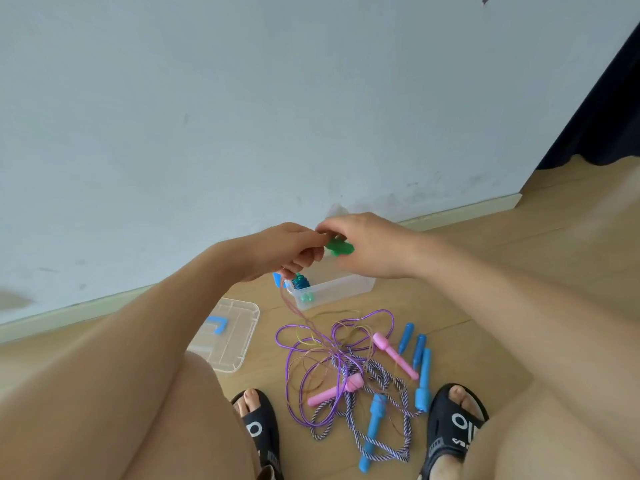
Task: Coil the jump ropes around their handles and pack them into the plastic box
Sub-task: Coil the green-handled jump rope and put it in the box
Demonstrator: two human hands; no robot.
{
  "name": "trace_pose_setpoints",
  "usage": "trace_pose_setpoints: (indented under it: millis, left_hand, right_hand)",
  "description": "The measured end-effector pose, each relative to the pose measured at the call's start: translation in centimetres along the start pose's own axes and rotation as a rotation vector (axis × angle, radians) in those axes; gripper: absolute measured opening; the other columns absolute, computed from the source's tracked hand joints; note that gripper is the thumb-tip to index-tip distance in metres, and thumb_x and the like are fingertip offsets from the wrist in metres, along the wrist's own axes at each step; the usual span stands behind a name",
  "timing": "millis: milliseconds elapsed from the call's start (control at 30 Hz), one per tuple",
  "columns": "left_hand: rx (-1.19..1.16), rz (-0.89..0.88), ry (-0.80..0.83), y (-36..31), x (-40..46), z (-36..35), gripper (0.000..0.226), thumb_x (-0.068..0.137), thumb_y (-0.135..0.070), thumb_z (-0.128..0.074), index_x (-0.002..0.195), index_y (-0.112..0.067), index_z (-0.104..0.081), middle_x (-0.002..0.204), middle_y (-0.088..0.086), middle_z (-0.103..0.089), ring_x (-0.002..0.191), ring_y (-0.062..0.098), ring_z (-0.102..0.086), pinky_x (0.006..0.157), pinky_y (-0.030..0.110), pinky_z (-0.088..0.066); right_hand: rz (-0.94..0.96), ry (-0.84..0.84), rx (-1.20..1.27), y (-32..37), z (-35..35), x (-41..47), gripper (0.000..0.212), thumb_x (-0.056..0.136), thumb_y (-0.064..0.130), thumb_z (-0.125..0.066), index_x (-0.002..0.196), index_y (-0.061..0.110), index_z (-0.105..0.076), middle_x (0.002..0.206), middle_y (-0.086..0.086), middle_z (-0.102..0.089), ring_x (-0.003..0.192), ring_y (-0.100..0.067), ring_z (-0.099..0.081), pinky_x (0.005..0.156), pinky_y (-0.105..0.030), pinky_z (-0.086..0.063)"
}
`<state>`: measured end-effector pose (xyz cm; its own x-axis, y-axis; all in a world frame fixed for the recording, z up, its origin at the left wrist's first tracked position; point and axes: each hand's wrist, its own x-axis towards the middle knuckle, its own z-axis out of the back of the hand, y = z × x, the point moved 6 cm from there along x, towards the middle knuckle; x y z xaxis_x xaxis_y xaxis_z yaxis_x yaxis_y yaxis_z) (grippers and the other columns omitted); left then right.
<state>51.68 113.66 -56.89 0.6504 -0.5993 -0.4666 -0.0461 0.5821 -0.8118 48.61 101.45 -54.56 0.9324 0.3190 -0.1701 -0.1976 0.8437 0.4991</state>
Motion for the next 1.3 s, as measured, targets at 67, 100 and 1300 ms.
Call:
trace_pose_setpoints:
  millis: [67,100,1300]
  left_hand:
    - [-0.033,-0.014,-0.014,0.3,-0.1,0.5,0.034,0.102,-0.029,-0.04,0.08,-0.007,-0.053,0.064,0.004,-0.026,0.06,0.021,-0.018,0.056,0.031,-0.021]
    - [-0.043,-0.024,-0.023,0.4,-0.1,0.8,0.036,0.103,-0.028,-0.038,0.081,-0.005,-0.054,0.063,0.006,-0.027,0.061,0.022,-0.019,0.056,0.031,-0.023]
    - [-0.324,-0.191,-0.707,-1.3,-0.7,6.1,0.045,0.099,-0.046,-0.039,0.079,-0.01,-0.056,0.065,0.003,-0.052,0.056,0.019,-0.048,0.059,0.032,-0.043]
  right_hand:
    - [-0.001,-0.01,-0.046,-0.2,-0.1,0.3,0.021,0.089,0.025,-0.062,0.11,0.022,-0.063,0.1,0.002,-0.064,0.091,-0.02,-0.059,0.079,-0.035,-0.051]
    - [0.005,-0.018,-0.071,0.0,-0.2,0.4,0.017,0.092,0.028,-0.061,0.105,0.018,-0.064,0.093,0.0,-0.064,0.086,-0.021,-0.059,0.075,-0.035,-0.049]
    - [-0.273,-0.063,0.294,-3.8,0.7,1.6,0.025,0.095,0.011,-0.036,0.098,0.006,-0.06,0.072,-0.005,-0.064,0.038,-0.017,-0.057,0.047,-0.022,-0.045]
